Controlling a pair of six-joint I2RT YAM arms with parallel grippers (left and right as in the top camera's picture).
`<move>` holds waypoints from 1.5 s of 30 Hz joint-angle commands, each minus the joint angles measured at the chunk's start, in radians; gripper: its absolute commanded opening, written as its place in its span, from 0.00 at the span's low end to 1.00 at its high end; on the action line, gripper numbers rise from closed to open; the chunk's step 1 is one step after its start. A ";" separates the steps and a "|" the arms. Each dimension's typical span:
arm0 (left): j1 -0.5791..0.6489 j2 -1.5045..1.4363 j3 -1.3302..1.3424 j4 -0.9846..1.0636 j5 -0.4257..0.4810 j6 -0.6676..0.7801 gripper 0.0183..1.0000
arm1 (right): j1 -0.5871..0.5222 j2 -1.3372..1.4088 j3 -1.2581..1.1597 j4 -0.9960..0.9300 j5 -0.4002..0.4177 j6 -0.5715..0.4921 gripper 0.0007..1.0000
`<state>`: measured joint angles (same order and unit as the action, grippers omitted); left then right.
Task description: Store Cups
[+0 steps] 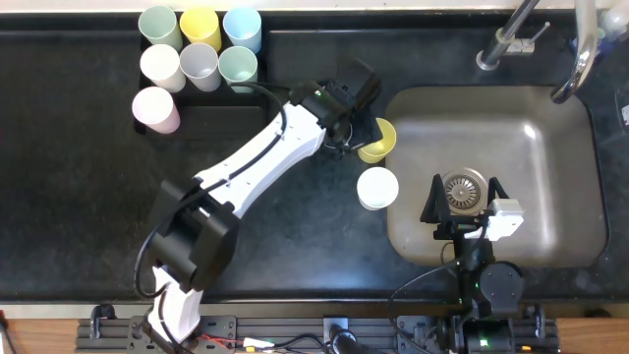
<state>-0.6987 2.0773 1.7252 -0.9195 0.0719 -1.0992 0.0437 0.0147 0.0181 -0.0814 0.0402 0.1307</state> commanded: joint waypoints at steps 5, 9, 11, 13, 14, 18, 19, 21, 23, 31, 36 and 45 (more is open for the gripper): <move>-0.002 0.008 0.027 0.031 -0.026 -0.009 0.02 | -0.003 -0.009 -0.013 0.005 -0.003 0.004 1.00; 0.005 0.004 0.080 0.016 -0.095 -0.002 0.02 | -0.003 -0.009 -0.013 0.006 -0.003 0.004 1.00; 0.020 -0.009 0.130 -0.031 -0.139 -0.002 0.02 | -0.003 -0.009 -0.013 0.005 -0.003 0.004 1.00; 0.047 -0.033 0.183 -0.098 -0.183 -0.002 0.02 | -0.003 -0.009 -0.013 0.006 -0.003 0.004 1.00; 0.067 -0.052 0.205 -0.135 -0.204 -0.002 0.02 | -0.003 -0.009 -0.013 0.005 -0.003 0.004 1.00; 0.190 -0.151 0.215 -0.263 -0.224 -0.035 0.02 | -0.003 -0.009 -0.013 0.005 -0.003 0.004 1.00; 0.227 -0.171 0.215 -0.299 -0.224 -0.050 0.02 | -0.003 -0.009 -0.013 0.005 -0.003 0.004 0.99; 0.305 -0.203 0.211 -0.364 -0.224 -0.058 0.02 | -0.003 -0.009 -0.013 0.006 -0.003 0.004 1.00; 0.418 -0.216 0.211 -0.446 -0.220 -0.058 0.02 | -0.003 -0.009 -0.013 0.006 -0.003 0.004 1.00; 0.607 -0.214 0.089 -0.452 -0.165 -0.057 0.02 | -0.003 -0.009 -0.013 0.006 -0.003 0.004 1.00; 0.631 -0.214 0.014 -0.392 -0.152 -0.058 0.02 | -0.003 -0.009 -0.013 0.005 -0.003 0.004 1.00; 0.669 -0.175 -0.006 -0.338 -0.151 -0.058 0.02 | -0.003 -0.009 -0.013 0.006 -0.003 0.004 1.00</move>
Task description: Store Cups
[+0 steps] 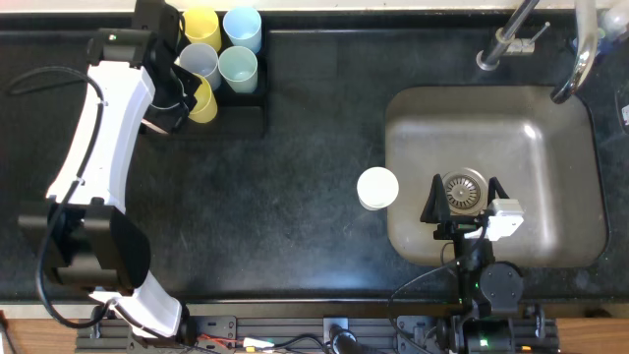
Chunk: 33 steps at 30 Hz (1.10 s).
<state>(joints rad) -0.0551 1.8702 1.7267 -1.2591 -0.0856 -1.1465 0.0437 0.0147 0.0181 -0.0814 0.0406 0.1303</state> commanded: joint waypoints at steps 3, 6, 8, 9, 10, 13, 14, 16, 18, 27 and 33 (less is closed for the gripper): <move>0.027 0.061 -0.008 0.006 0.014 -0.010 0.02 | -0.003 -0.009 -0.013 0.006 -0.004 0.005 1.00; 0.025 0.085 -0.008 0.018 0.017 -0.011 0.02 | -0.003 -0.009 -0.013 0.005 -0.004 0.005 1.00; 0.025 0.095 -0.008 0.025 0.017 -0.011 0.02 | -0.003 -0.009 -0.013 0.006 -0.004 0.005 1.00; 0.025 0.100 -0.008 0.028 0.017 -0.011 0.02 | -0.003 -0.009 -0.013 0.005 -0.004 0.005 1.00; 0.025 0.103 -0.008 0.031 0.017 -0.011 0.02 | -0.003 -0.009 -0.013 0.005 -0.004 0.005 1.00; 0.025 0.114 -0.008 0.040 0.017 -0.011 0.02 | -0.003 -0.009 -0.013 0.006 -0.004 0.005 1.00; 0.025 0.119 -0.008 0.043 0.017 -0.011 0.02 | -0.003 -0.009 -0.013 0.005 -0.004 0.005 1.00; 0.025 0.130 -0.008 0.051 0.017 -0.011 0.02 | -0.003 -0.009 -0.013 0.006 -0.004 0.005 1.00; 0.025 0.139 -0.008 0.058 0.018 -0.011 0.02 | -0.003 -0.009 -0.013 0.006 -0.004 0.005 1.00; 0.025 0.140 -0.008 0.057 0.017 -0.010 0.67 | -0.003 -0.009 -0.013 0.006 -0.004 0.005 1.00; 0.024 0.127 -0.008 0.050 0.017 -0.007 0.93 | -0.003 -0.009 -0.013 0.006 -0.004 0.005 1.00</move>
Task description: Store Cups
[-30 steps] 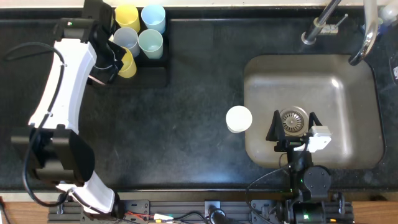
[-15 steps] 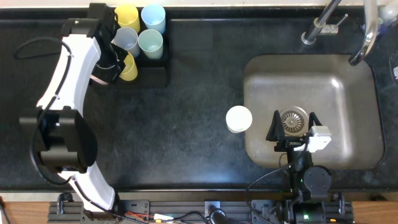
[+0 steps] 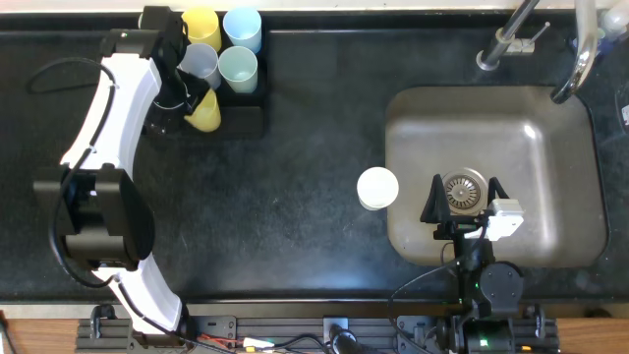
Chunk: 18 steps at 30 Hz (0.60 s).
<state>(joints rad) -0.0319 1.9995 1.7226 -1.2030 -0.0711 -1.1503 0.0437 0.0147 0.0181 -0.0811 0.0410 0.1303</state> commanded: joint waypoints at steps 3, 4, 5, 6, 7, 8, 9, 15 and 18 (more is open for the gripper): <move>-0.003 -0.052 -0.004 -0.019 -0.003 -0.002 1.00 | -0.003 -0.009 -0.013 0.005 -0.004 0.005 1.00; -0.003 -0.076 -0.004 -0.026 -0.005 -0.002 1.00 | -0.003 -0.009 -0.013 0.005 -0.004 0.005 1.00; -0.003 -0.103 -0.004 -0.033 -0.005 -0.002 1.00 | -0.003 -0.009 -0.013 0.005 -0.004 0.005 1.00; -0.003 -0.138 -0.004 -0.045 -0.005 -0.002 1.00 | -0.003 -0.009 -0.013 0.005 -0.004 0.005 1.00; -0.004 -0.173 -0.004 -0.060 -0.005 -0.002 1.00 | -0.003 -0.009 -0.013 0.005 -0.004 0.005 1.00; -0.008 -0.217 -0.004 -0.081 -0.005 0.001 1.00 | -0.003 -0.009 -0.013 0.005 -0.004 0.005 1.00; -0.013 -0.257 -0.004 -0.103 -0.005 0.001 1.00 | -0.003 -0.009 -0.013 0.005 -0.004 0.005 1.00; -0.119 -0.557 -0.026 -0.335 -0.103 0.042 1.00 | -0.003 -0.009 -0.013 0.005 -0.004 0.005 1.00; -0.216 -0.733 -0.174 -0.348 -0.144 0.211 1.00 | -0.003 -0.009 -0.013 0.005 -0.004 0.005 1.00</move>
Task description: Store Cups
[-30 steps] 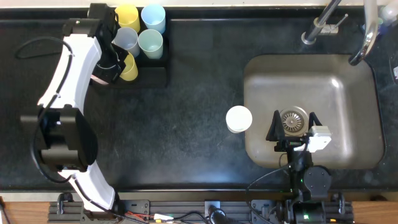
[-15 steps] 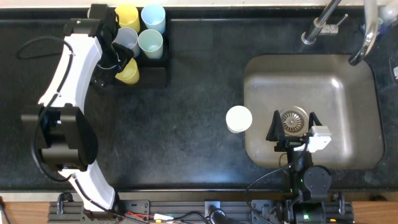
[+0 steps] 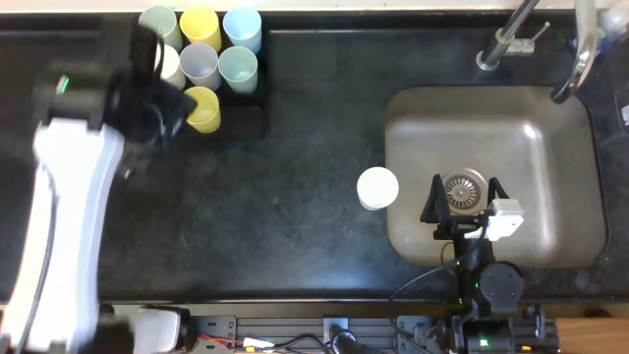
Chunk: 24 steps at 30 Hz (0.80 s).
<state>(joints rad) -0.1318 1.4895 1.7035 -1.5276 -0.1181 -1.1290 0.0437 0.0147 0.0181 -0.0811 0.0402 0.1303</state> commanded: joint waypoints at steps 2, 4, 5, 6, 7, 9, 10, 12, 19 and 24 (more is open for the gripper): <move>-0.157 -0.356 -0.335 0.054 -0.097 0.286 1.00 | -0.003 -0.009 -0.013 0.005 -0.003 0.005 1.00; -0.153 -0.482 -0.539 0.225 -0.097 0.385 1.00 | -0.003 -0.009 -0.013 0.005 -0.003 0.005 1.00; -0.143 -0.545 -0.647 0.364 -0.091 0.467 1.00 | -0.003 -0.009 -0.013 0.005 -0.003 0.005 1.00; -0.131 -0.615 -0.774 0.568 -0.067 0.601 1.00 | -0.003 -0.009 -0.013 0.005 -0.003 0.005 1.00; -0.122 -0.671 -0.890 0.784 -0.025 0.750 1.00 | -0.003 -0.009 -0.013 0.005 -0.003 0.005 1.00; -0.109 -0.774 -1.120 1.259 0.103 1.073 1.00 | -0.003 -0.009 -0.013 0.005 -0.003 0.005 1.00; -0.106 -0.812 -1.214 1.456 0.159 1.196 1.00 | -0.003 -0.009 -0.013 0.005 -0.003 0.005 1.00; -0.105 -0.886 -1.381 1.796 0.224 1.358 1.00 | -0.003 -0.009 -0.013 0.005 -0.003 0.005 1.00; -0.105 -1.165 -1.576 1.824 0.138 1.356 1.00 | -0.003 -0.009 -0.013 0.005 -0.003 0.005 1.00; -0.105 -1.342 -1.587 1.481 0.004 1.185 1.00 | -0.003 -0.009 -0.013 0.005 -0.003 0.005 1.00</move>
<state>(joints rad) -0.2420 0.2279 0.1268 0.0402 -0.0193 0.1257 0.0437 0.0147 0.0181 -0.0811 0.0410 0.1303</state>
